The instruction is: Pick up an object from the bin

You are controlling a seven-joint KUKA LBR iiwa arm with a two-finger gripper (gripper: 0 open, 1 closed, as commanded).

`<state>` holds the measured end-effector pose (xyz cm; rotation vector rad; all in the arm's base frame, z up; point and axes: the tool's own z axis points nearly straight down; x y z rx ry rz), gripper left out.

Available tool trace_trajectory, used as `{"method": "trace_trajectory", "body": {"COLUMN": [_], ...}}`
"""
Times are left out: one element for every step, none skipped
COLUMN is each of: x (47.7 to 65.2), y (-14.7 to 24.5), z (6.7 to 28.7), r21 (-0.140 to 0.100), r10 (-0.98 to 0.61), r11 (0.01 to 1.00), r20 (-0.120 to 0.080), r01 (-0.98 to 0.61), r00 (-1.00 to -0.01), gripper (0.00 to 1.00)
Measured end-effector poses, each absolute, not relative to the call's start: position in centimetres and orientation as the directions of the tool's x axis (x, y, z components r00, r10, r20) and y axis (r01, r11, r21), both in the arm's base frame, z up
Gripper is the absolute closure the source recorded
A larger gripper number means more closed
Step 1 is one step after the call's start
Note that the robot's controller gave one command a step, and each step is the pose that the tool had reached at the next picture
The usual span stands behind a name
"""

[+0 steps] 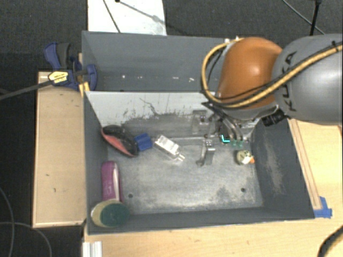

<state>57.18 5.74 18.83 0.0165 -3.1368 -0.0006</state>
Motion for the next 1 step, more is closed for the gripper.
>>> {"method": "trace_trajectory", "body": {"x": [59.15], "y": [11.44], "z": [6.96], "r21": [0.003], "r10": [0.100], "r11": [0.995], "r20": [-0.007], "r01": [0.100], "r00": [-0.995], "gripper": [0.00]}}
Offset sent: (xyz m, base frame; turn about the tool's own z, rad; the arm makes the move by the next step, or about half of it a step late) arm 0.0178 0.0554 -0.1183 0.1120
